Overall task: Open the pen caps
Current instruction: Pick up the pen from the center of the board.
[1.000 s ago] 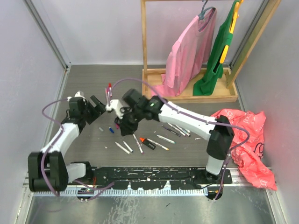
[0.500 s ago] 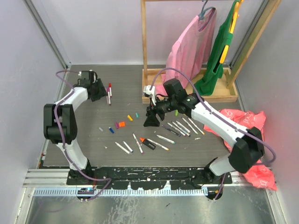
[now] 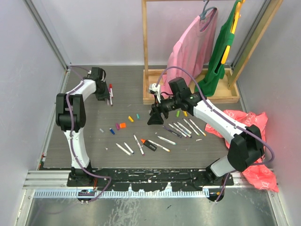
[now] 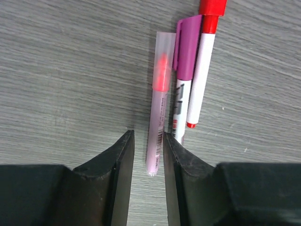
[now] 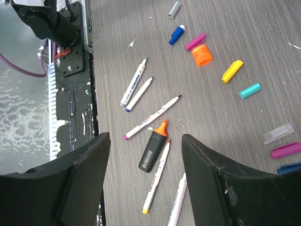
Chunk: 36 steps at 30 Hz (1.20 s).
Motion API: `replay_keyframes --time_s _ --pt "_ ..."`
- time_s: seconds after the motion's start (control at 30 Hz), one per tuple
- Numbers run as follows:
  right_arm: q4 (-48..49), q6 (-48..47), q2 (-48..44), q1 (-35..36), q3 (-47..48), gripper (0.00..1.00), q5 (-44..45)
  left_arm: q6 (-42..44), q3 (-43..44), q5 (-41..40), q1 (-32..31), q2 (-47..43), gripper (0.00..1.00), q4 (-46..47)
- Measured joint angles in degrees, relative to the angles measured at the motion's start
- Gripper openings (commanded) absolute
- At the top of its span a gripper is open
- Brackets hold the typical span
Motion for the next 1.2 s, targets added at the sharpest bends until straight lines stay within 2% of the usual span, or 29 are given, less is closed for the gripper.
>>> replay_keyframes --time_s 0.5,0.67,0.83,0.9,1.07,1.2 --pt "0.0 0.0 0.0 -0.5 0.0 0.67 -1.0 1.4 6.4 -0.6 -0.4 4.5 0.29 -3.8" --pt "0.0 0.0 0.0 -0.7 0.0 0.67 -1.1 1.7 6.5 -1.0 -0.4 4.5 0.22 -4.2" --pt "0.0 0.0 0.0 -0.9 0.0 0.67 -1.2 2.0 7.0 -1.1 -0.4 4.8 0.04 -4.9" --pt "0.0 0.0 0.0 -1.0 0.0 0.68 -1.3 2.1 7.0 -1.2 -0.4 4.8 0.0 -4.9" --pt "0.0 -0.1 0.0 -1.1 0.0 0.67 -1.9 2.2 6.5 -1.6 -0.4 4.4 0.0 -4.6" --pt "0.0 -0.1 0.0 -1.1 0.0 0.67 -3.1 2.1 2.9 -2.1 -0.4 1.1 0.0 -4.3"
